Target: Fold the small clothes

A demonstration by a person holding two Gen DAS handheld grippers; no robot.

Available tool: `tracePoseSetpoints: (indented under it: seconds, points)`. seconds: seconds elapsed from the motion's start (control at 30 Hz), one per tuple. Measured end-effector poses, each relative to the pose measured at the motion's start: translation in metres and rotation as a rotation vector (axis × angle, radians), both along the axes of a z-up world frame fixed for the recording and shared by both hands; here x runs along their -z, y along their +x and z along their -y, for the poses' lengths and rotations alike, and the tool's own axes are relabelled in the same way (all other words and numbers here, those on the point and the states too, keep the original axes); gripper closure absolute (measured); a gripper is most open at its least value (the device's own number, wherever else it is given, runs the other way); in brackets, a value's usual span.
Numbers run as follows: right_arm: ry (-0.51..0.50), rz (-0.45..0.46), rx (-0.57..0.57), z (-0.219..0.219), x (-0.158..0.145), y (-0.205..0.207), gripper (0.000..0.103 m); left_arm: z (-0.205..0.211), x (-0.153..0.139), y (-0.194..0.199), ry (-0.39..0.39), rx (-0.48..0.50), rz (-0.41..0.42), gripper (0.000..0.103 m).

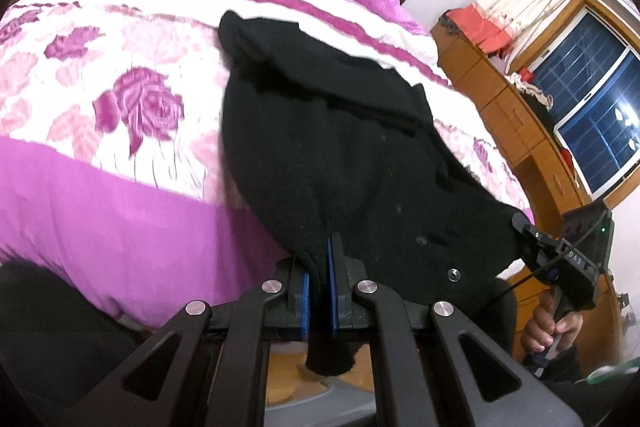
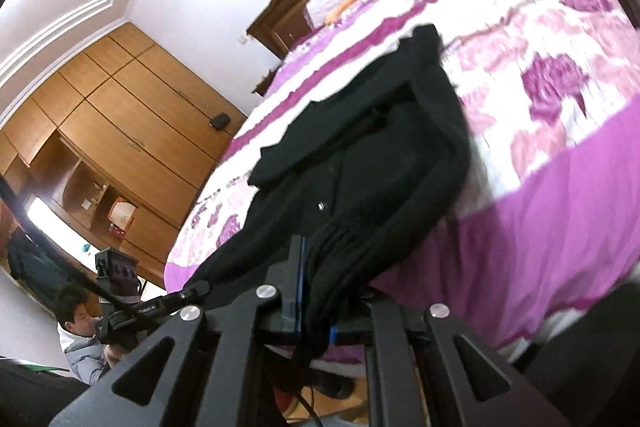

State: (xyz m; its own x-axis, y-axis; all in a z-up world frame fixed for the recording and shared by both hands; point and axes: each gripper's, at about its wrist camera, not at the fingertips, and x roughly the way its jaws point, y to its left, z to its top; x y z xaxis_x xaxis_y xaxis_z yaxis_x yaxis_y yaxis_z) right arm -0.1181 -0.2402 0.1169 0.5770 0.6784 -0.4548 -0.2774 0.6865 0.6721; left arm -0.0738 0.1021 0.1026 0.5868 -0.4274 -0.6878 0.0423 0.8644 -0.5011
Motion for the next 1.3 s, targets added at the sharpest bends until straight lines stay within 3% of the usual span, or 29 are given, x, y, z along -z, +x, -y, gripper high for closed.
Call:
tracePoseSetpoints:
  seconds: [0.5,0.83,1.3]
  points:
    - [-0.003,0.091,-0.001,-0.013,-0.020,0.040,0.095,-0.019,-0.013,0.038,0.001,-0.051,0.037,0.103]
    - [-0.024,0.093,0.004,-0.021,-0.021,0.066,0.094,-0.022,-0.017,0.067,0.009,-0.049,0.073,0.103]
    - [-0.023,0.142,0.067,-0.021,-0.029,0.122,0.094,-0.020,-0.023,0.141,0.008,-0.052,0.129,0.103]
